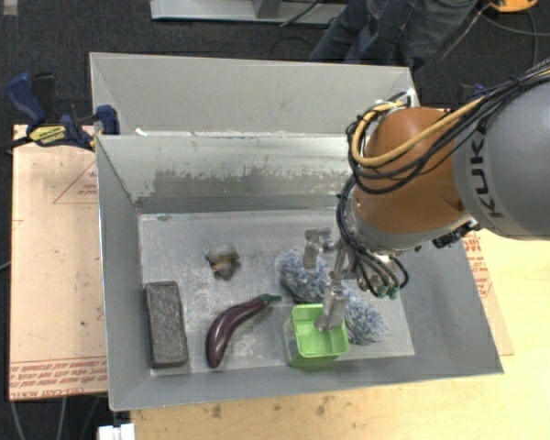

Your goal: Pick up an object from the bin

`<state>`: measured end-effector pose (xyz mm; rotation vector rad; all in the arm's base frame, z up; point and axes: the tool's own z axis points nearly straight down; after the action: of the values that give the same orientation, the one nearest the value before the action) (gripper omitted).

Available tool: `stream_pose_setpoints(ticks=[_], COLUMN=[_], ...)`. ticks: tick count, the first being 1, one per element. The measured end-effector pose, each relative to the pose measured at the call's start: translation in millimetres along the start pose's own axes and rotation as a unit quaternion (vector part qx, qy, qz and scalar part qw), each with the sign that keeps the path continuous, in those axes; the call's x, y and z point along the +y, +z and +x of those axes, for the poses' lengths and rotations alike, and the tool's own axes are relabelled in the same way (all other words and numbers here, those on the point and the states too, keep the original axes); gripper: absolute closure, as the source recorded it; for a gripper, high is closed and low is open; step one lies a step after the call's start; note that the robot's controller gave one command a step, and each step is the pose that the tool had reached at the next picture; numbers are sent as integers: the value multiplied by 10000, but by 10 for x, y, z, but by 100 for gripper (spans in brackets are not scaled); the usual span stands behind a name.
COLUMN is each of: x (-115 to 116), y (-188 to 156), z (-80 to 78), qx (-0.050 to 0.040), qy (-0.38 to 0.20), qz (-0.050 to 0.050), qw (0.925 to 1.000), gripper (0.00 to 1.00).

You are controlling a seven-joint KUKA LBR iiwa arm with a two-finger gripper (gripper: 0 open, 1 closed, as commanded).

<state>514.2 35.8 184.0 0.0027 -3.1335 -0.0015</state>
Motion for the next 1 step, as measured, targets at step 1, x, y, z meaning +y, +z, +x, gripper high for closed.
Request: stream_pose_setpoints(ticks=[1], x=[-2], y=[-40], z=[-18], qx=[-42], qy=[4], qz=[-1], qw=[10000], gripper=[0])
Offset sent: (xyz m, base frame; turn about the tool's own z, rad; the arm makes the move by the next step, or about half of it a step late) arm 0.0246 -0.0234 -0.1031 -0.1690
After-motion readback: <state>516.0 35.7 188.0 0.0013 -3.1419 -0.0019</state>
